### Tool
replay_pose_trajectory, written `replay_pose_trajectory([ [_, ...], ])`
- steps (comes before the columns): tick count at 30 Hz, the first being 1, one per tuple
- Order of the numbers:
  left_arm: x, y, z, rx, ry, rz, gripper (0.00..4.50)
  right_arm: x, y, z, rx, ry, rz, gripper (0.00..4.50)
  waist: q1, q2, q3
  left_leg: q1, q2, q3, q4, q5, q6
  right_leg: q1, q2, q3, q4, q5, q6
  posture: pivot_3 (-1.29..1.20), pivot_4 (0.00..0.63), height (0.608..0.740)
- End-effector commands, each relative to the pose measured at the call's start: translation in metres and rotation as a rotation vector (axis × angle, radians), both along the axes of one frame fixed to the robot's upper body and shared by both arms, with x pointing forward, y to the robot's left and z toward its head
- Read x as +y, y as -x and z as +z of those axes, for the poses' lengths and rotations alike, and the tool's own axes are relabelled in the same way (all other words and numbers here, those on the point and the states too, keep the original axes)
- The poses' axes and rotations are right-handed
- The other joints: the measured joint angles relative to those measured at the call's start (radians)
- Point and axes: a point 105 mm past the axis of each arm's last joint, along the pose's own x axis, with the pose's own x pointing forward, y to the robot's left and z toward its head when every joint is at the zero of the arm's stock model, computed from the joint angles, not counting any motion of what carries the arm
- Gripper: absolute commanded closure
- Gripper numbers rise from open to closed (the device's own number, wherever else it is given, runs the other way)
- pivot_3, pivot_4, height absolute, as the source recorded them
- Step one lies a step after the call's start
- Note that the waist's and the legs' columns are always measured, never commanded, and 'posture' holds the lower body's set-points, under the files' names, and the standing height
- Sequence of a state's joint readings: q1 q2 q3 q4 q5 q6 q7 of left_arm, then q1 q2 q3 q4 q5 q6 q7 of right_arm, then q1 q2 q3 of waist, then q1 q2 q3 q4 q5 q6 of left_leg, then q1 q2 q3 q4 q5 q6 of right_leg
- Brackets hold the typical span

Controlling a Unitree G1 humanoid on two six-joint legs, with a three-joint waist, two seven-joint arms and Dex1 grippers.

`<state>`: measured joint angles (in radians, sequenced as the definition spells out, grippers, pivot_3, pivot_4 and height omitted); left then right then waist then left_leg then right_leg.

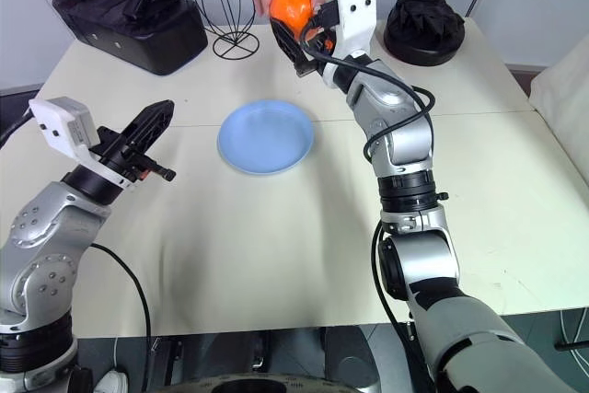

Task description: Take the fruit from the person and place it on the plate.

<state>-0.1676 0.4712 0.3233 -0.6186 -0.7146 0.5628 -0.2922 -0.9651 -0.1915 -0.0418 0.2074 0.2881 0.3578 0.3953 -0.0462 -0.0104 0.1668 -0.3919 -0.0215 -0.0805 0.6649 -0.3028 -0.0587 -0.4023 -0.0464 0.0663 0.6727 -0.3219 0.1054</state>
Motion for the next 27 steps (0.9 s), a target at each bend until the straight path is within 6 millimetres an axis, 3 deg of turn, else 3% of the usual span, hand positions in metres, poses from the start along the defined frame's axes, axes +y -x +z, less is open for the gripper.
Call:
replay_pose_trajectory([
  [1,-0.002,0.007,0.011,-0.051,-0.025,0.005,4.50,0.008,0.005,0.020,-0.072,-0.014,0.025,0.04,0.000,0.000,0.000,0.000,0.000,0.000,0.000,0.000,0.000,0.000,0.000,0.000,0.000,0.000,0.000,0.00,0.150,0.740],
  [6,0.000,0.007,0.011,-0.050,-0.028,0.017,4.50,0.010,0.005,0.020,-0.079,-0.022,0.028,1.42,0.000,0.000,0.000,0.000,0.000,0.000,0.000,0.000,0.000,0.000,0.000,0.000,0.000,0.000,0.000,0.00,0.150,0.740],
  [19,0.004,0.007,0.007,-0.038,-0.024,0.033,4.50,0.008,0.006,0.012,-0.052,-0.002,0.027,1.47,0.000,0.000,0.000,0.000,0.000,0.000,0.000,0.000,0.000,0.000,0.000,0.000,0.000,0.000,0.000,0.00,0.150,0.740],
  [23,0.007,0.009,0.003,-0.011,-0.016,0.034,4.50,0.007,0.011,-0.013,0.015,0.034,0.054,1.47,0.001,0.000,0.000,0.000,0.000,0.000,-0.001,0.000,0.000,0.000,0.000,0.000,0.000,0.000,0.000,0.00,0.150,0.740],
  [27,0.015,0.014,-0.006,0.025,-0.027,0.060,4.50,0.017,0.025,-0.065,0.102,0.132,0.107,1.47,0.001,0.000,0.000,0.000,0.000,0.000,-0.001,0.000,0.000,0.000,0.000,0.000,-0.001,0.000,0.000,0.00,0.150,0.740],
])
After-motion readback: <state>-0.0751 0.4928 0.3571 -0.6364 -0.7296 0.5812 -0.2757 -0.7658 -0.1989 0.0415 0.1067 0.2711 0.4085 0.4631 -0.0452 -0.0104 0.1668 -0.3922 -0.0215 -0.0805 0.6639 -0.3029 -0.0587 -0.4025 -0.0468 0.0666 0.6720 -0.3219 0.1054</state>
